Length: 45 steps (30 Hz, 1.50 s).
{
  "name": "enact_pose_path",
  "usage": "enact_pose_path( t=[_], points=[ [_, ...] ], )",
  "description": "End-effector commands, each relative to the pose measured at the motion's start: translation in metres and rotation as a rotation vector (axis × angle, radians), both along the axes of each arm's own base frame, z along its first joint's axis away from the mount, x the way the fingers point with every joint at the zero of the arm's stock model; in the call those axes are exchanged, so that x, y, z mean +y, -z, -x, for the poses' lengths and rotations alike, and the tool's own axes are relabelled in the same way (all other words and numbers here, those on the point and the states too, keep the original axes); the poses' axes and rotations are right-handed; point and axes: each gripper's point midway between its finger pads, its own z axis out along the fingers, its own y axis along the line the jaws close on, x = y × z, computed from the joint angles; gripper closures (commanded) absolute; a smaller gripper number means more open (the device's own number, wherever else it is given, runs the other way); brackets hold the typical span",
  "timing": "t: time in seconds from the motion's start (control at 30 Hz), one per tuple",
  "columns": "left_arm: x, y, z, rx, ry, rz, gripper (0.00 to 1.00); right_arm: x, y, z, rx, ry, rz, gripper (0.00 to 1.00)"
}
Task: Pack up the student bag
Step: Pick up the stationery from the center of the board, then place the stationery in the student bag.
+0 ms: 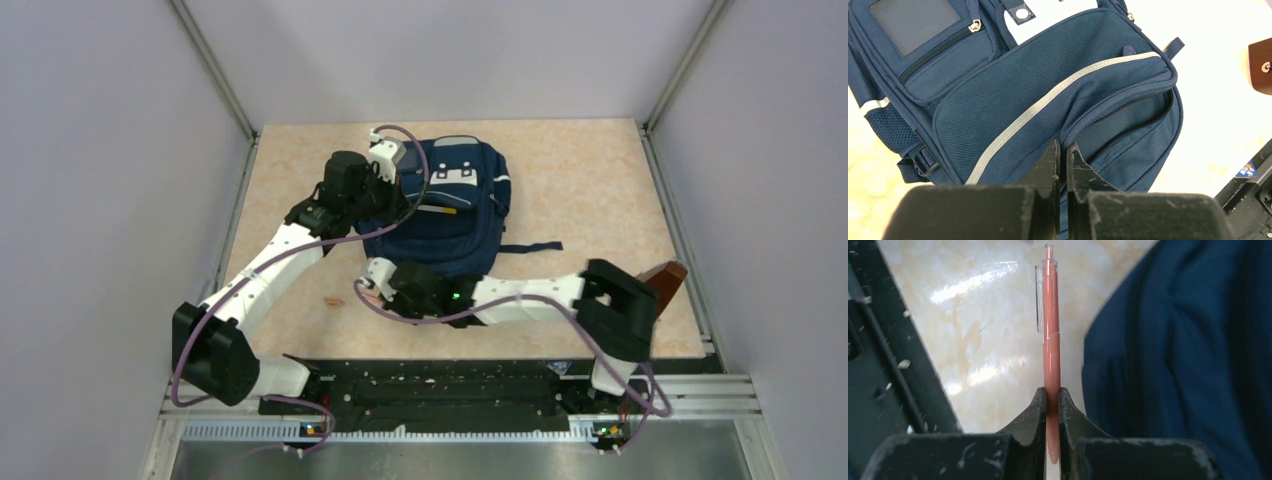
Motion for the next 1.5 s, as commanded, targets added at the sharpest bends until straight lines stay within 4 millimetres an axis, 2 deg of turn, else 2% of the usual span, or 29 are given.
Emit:
enact_pose_path(
  t=[0.0,0.1,0.23,0.33,0.57,0.7,1.0,1.17,1.33,1.37,1.47],
  points=[
    [0.005,-0.05,-0.003,-0.121,-0.036,0.064,1.0,-0.042,-0.09,-0.003,-0.156,0.094,-0.159,1.0],
    [0.005,-0.051,-0.003,-0.126,-0.035,0.064,1.0,-0.082,-0.117,-0.01,-0.246,0.162,-0.15,1.0],
    [0.005,-0.052,-0.002,-0.128,-0.034,0.064,1.0,-0.126,-0.134,-0.035,-0.36,0.235,-0.07,1.0],
    [0.005,-0.052,-0.002,-0.128,-0.034,0.065,1.0,-0.147,-0.145,-0.056,-0.428,0.254,-0.028,1.0],
    [0.004,-0.052,-0.001,-0.124,-0.028,0.07,1.0,-0.172,-0.155,-0.104,-0.522,0.235,0.117,1.0],
    [0.002,-0.051,-0.001,-0.118,-0.021,0.076,1.0,-0.169,-0.159,-0.124,-0.551,0.206,0.155,1.0],
    [-0.003,-0.048,0.0,-0.094,-0.004,0.098,1.0,-0.136,-0.167,-0.162,-0.754,0.148,0.162,1.0],
    [-0.004,-0.048,0.001,-0.092,-0.002,0.102,1.0,-0.118,-0.168,-0.17,-0.825,0.126,0.087,1.0],
    [-0.004,-0.049,0.001,-0.094,-0.002,0.103,1.0,-0.101,-0.157,-0.173,-0.788,0.107,0.052,1.0],
    [-0.004,-0.049,0.001,-0.095,-0.003,0.103,1.0,-0.099,-0.154,-0.174,-0.781,0.111,0.047,0.96],
    [-0.003,-0.049,0.001,-0.093,-0.004,0.103,1.0,-0.097,-0.151,-0.175,-0.764,0.124,0.028,0.72]
  ],
)
